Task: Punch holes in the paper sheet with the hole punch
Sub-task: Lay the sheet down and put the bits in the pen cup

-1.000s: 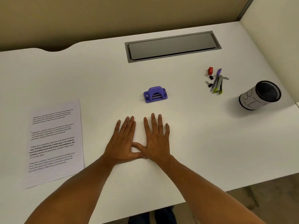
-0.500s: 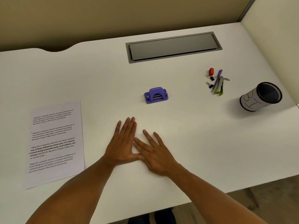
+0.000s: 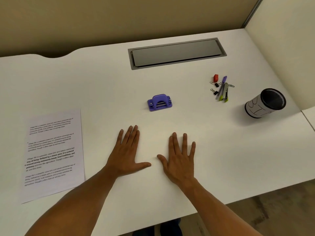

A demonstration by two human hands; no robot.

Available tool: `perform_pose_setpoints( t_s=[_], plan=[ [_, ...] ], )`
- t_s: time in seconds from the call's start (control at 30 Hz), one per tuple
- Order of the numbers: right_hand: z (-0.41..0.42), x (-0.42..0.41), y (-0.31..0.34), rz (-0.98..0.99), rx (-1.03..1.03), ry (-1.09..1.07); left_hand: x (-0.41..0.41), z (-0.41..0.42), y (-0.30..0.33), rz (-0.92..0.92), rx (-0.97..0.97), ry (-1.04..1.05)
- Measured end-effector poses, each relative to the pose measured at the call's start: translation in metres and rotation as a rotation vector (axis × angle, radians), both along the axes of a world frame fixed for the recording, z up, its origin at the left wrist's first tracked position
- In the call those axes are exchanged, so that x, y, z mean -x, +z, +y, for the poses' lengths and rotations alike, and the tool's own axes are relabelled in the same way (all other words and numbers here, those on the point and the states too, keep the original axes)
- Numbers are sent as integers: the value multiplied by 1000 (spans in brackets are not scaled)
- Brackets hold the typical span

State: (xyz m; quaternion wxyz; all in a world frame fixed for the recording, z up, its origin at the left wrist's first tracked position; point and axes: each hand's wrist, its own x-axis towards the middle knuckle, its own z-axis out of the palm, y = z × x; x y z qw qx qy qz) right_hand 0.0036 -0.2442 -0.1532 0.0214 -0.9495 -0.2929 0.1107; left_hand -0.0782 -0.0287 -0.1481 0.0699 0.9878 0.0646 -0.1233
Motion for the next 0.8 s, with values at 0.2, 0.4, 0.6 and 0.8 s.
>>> perform_pose_setpoints(
  t_s=[0.2, 0.4, 0.6, 0.8],
  plan=[
    [40, 15, 1, 76, -135, 554, 1, 2, -3, 22, 13, -35],
    [43, 17, -7, 47, -125, 397, 1, 4, -8, 19, 3, -40],
    [10, -3, -2, 45, -89, 42, 1, -1, -5, -22, -7, -3],
    [-32, -21, 0, 53, -18, -93, -3, -3, -4, -27, -20, -51]
  ],
)
